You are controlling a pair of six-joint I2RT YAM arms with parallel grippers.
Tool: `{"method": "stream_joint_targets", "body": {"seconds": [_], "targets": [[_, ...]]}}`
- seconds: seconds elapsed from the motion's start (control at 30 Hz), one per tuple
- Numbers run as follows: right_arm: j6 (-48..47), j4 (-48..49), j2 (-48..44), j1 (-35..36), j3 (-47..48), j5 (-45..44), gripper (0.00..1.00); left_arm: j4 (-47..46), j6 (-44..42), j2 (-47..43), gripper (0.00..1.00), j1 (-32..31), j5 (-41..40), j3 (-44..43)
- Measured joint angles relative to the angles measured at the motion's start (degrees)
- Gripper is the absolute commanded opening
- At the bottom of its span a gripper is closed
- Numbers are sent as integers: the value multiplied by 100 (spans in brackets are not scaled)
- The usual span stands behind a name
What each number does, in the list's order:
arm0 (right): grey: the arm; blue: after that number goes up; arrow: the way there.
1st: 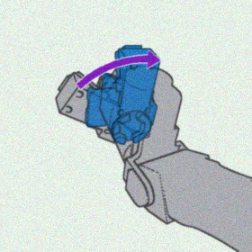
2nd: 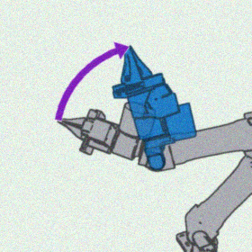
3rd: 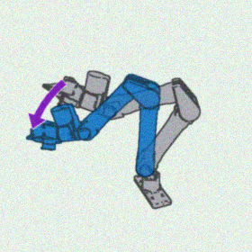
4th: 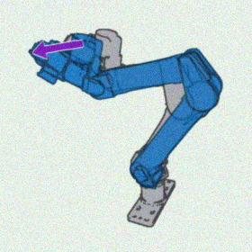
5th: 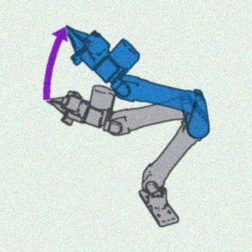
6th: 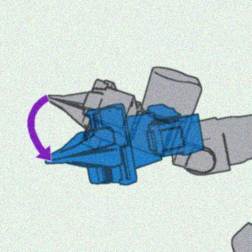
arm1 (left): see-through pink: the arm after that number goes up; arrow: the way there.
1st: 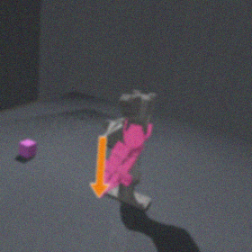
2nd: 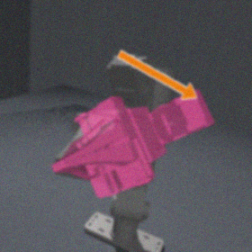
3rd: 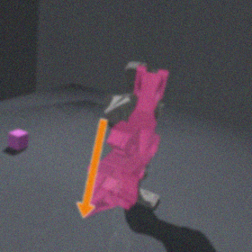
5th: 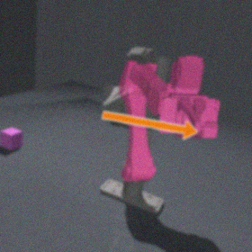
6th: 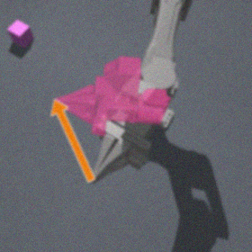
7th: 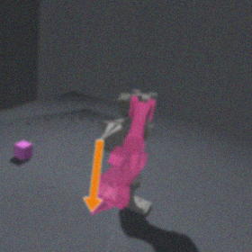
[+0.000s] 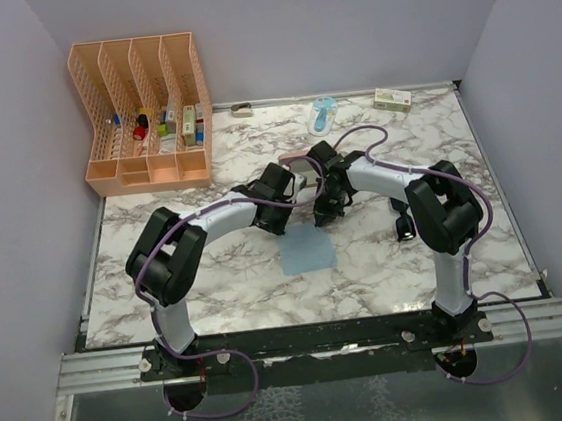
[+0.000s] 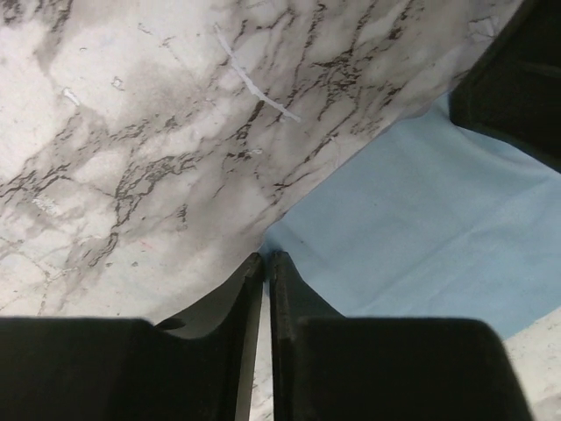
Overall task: Organize the sunglasses
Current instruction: Fold the glasses cleaning cloth at the center of the board.
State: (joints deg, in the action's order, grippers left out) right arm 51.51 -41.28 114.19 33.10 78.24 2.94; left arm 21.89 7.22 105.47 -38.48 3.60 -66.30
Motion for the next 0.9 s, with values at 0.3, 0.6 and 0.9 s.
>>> {"method": "stream_joint_targets", "body": {"seconds": [0.3, 0.6, 0.9], "targets": [[15, 15, 0, -17, -9, 63, 1, -72, 57, 9, 0, -2, 114, 17], [-70, 46, -13, -17, -9, 155, 1, 81, -7, 26, 0, -22, -2, -101], [-181, 33, -31, -24, 7, 144, 1, 636, -136, 74, 0, 61, -96, -442]]}}
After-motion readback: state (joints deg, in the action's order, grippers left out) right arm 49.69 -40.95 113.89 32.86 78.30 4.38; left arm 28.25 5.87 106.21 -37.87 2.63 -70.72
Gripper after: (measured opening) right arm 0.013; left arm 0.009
